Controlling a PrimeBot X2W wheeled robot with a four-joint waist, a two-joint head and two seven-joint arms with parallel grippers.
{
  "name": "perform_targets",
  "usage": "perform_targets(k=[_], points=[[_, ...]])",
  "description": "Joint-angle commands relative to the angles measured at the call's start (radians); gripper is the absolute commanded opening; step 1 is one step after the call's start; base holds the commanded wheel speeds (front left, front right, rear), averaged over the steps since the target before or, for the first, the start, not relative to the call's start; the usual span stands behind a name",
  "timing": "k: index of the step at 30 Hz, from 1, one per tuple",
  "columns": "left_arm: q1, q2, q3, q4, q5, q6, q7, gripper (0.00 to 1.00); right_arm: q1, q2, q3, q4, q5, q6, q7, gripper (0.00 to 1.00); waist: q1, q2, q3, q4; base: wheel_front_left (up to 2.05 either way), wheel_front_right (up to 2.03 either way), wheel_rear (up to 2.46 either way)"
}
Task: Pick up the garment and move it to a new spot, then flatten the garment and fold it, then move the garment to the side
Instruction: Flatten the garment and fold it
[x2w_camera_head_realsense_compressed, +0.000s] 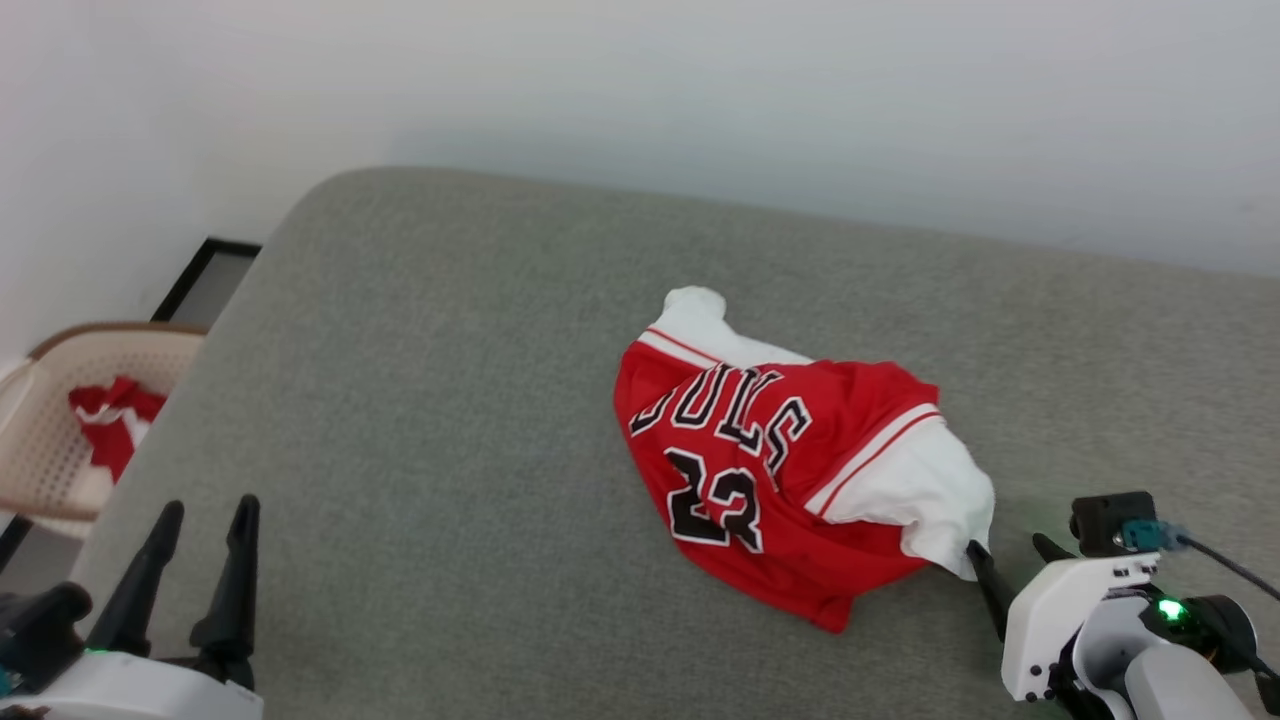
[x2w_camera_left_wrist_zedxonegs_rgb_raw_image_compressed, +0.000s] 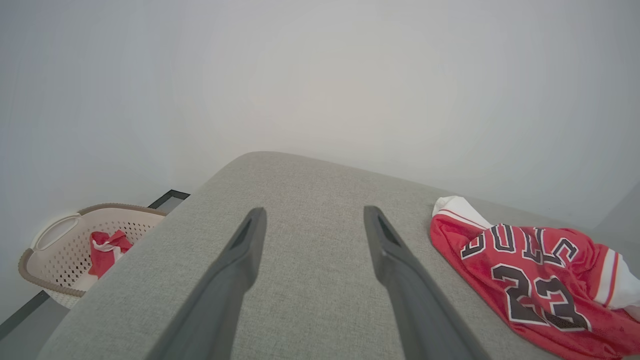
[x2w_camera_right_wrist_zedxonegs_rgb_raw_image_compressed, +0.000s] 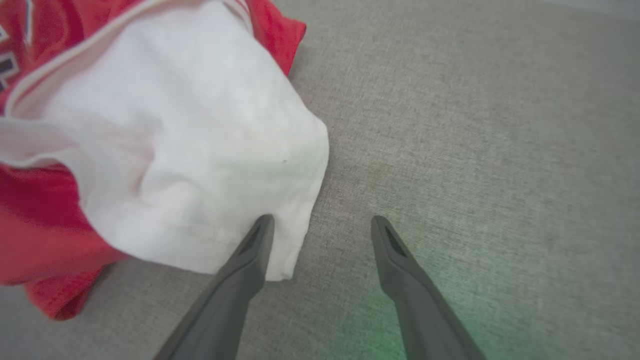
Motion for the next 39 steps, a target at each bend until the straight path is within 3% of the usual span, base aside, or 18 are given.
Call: perform_targets(k=[1,3,4,5,6,7,16,22,31,39], points=[[-0.015,-0.008,-0.002,0.005,0.008,-0.006,-0.007,1.00,-0.017,0.000,0.004,0.013,0.011,-0.001,0.020,1.00,0.0000,0.0000,0.035,0.032,0.00,0.00,0.00],[-0.023,-0.015,-0.003,0.012,0.008,-0.010,-0.008,1.00,-0.029,0.000,0.005,0.032,0.010,-0.001,0.054,1.00,0.0000,0.0000,0.045,0.038,0.00,0.00,0.00],[-0.026,-0.018,-0.004,0.014,0.010,-0.011,-0.008,1.00,-0.034,0.000,0.003,0.045,0.010,-0.001,0.073,0.95,0.0000,0.0000,0.049,0.040,0.00,0.00,0.00],[-0.029,-0.021,-0.004,0.016,0.009,-0.014,-0.008,1.00,-0.037,0.001,0.004,0.054,0.012,-0.001,0.089,0.63,0.0000,0.0000,0.053,0.041,0.00,0.00,0.00],[-0.031,-0.026,-0.003,0.019,0.007,-0.016,-0.008,1.00,-0.039,0.002,0.008,0.059,0.014,-0.001,0.100,0.43,0.0000,0.0000,0.055,0.042,0.00,0.00,0.00],[-0.034,-0.029,-0.003,0.021,0.007,-0.017,-0.009,1.00,-0.042,0.001,0.019,0.063,0.013,-0.001,0.111,0.00,0.0000,0.0000,0.058,0.043,0.00,0.00,0.00],[-0.046,-0.043,0.008,0.042,0.016,-0.028,-0.013,1.00,-0.062,-0.039,0.057,0.023,0.028,-0.002,0.169,0.00,0.0000,0.0000,0.064,0.034,0.00,0.00,0.00],[-0.034,-0.042,0.026,0.040,0.021,-0.030,-0.014,1.00,-0.067,-0.091,0.050,-0.074,0.039,-0.002,0.230,0.00,0.0000,0.0000,0.052,0.005,0.00,0.00,0.00],[-0.024,-0.048,0.046,0.034,0.027,-0.031,-0.016,1.00,-0.054,-0.199,-0.036,-0.256,0.052,-0.002,0.335,0.00,0.0000,0.0000,0.052,-0.055,0.00,0.00,0.00],[-0.043,-0.056,0.054,0.045,0.035,-0.046,-0.016,1.00,-0.047,-0.284,-0.124,-0.268,0.034,-0.002,0.390,0.00,0.0000,0.0000,0.065,-0.079,0.00,0.00,0.00]])
